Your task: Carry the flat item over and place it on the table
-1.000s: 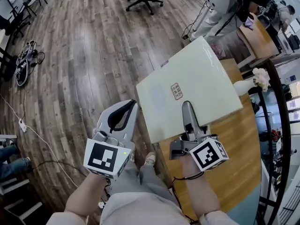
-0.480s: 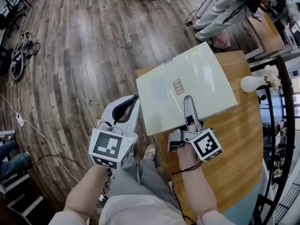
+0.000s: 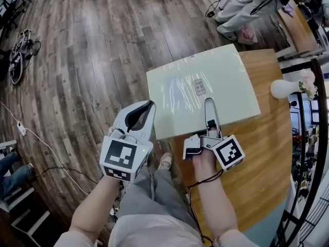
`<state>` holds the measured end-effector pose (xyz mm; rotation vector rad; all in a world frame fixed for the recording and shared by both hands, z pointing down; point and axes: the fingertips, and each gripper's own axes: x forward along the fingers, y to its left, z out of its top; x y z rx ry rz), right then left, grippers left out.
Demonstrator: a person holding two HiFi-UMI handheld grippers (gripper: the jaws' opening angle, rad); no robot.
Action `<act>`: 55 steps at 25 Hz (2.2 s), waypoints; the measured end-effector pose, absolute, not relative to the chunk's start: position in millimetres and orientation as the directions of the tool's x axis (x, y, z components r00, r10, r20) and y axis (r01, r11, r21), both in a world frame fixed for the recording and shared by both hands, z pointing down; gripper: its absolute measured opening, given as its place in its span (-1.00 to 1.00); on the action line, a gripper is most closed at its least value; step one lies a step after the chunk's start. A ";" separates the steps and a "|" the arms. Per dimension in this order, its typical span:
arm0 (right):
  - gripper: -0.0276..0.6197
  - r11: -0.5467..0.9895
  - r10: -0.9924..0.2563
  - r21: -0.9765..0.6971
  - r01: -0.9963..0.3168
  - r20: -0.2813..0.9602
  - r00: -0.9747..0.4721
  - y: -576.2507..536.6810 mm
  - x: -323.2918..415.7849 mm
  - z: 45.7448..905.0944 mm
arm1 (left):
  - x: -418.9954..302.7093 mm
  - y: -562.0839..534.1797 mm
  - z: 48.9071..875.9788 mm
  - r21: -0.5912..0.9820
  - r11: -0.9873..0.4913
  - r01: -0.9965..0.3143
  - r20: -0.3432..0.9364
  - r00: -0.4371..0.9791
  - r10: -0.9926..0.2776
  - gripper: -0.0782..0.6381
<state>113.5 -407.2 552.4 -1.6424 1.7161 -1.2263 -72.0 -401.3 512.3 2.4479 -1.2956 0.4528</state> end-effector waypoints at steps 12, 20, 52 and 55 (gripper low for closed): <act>0.07 -0.259 -0.939 -0.928 -0.267 0.307 -0.157 -382.2 127.3 629.1 | -55.0 -390.4 557.0 0.185 -0.548 -0.816 0.487 0.561 -0.670 -0.78; 0.19 -0.352 -0.889 -0.903 -0.248 0.405 -0.215 -373.7 128.0 659.6 | -44.8 -378.4 570.5 0.213 -0.548 -0.809 0.506 0.571 -0.647 -0.78; 0.73 -0.385 -0.710 -0.591 -0.709 0.680 -0.181 -312.7 147.8 626.3 | -16.1 -347.5 591.5 0.299 -0.502 -0.812 0.519 0.580 -0.628 -0.78; 0.35 -0.281 -0.767 -0.580 -0.765 0.615 -0.184 -311.5 142.0 595.2 | -16.3 -345.0 566.8 0.283 -0.511 -0.811 0.484 0.581 -0.654 -0.77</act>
